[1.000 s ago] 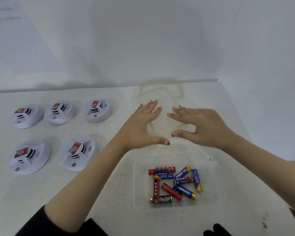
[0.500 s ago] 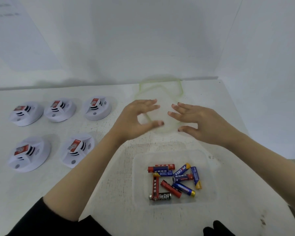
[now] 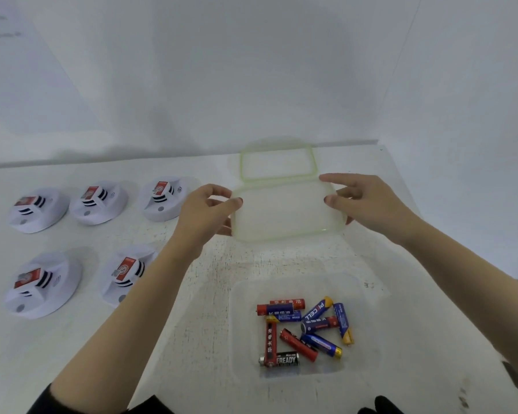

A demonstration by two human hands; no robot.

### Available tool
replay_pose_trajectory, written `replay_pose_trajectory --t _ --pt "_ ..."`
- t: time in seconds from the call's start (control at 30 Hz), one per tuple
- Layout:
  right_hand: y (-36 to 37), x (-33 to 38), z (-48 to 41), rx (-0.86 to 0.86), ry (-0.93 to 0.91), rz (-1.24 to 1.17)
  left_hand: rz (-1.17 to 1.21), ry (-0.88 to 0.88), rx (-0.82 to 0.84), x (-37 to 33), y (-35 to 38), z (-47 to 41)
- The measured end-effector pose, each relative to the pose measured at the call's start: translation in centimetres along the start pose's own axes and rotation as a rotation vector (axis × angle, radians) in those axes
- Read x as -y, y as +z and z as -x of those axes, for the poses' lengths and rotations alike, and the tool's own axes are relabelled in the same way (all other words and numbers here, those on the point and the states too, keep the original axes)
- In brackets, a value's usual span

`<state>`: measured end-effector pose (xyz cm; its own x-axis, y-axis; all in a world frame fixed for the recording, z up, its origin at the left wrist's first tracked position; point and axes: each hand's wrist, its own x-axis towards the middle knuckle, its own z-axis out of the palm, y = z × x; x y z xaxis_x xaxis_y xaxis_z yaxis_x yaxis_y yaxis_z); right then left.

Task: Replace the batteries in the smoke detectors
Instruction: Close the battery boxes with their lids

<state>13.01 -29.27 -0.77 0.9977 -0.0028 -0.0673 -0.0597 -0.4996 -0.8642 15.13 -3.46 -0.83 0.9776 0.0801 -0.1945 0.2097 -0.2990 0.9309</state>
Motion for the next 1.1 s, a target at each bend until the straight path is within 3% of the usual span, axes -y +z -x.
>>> replay_pose_trajectory --t 0.13,0.23,0.3,0.43,0.67,0.97,1.1 --pt "-1.2 0.7 -0.6 0.124 0.048 -0.019 -0.014 -0.056 0.094 0.0 -0.4 -0.2" --pt "-1.4 1.1 -2.4 -0.035 0.056 -0.056 -0.044 -0.054 0.078 -0.5 -0.7 -2.0" --pt "-1.5 0.8 -4.7 -0.113 0.165 -0.117 -0.046 -0.055 0.032 -0.8 -0.5 -4.1" --pt "-0.7 0.6 -9.6 -0.091 0.370 -0.209 -0.085 -0.116 0.045 -1.6 0.9 -8.4" --pt "0.1 0.2 -13.3 -0.086 0.425 -0.183 -0.088 -0.251 0.019 -2.6 2.8 -12.5" --pt "-2.5 3.9 -8.4 -0.216 0.160 -0.373 0.333 -0.029 0.082 -5.5 -0.4 -7.2" --pt "-3.5 6.2 -3.4 -0.166 -0.012 -0.484 0.400 0.070 0.130 -6.9 -2.6 -2.8"
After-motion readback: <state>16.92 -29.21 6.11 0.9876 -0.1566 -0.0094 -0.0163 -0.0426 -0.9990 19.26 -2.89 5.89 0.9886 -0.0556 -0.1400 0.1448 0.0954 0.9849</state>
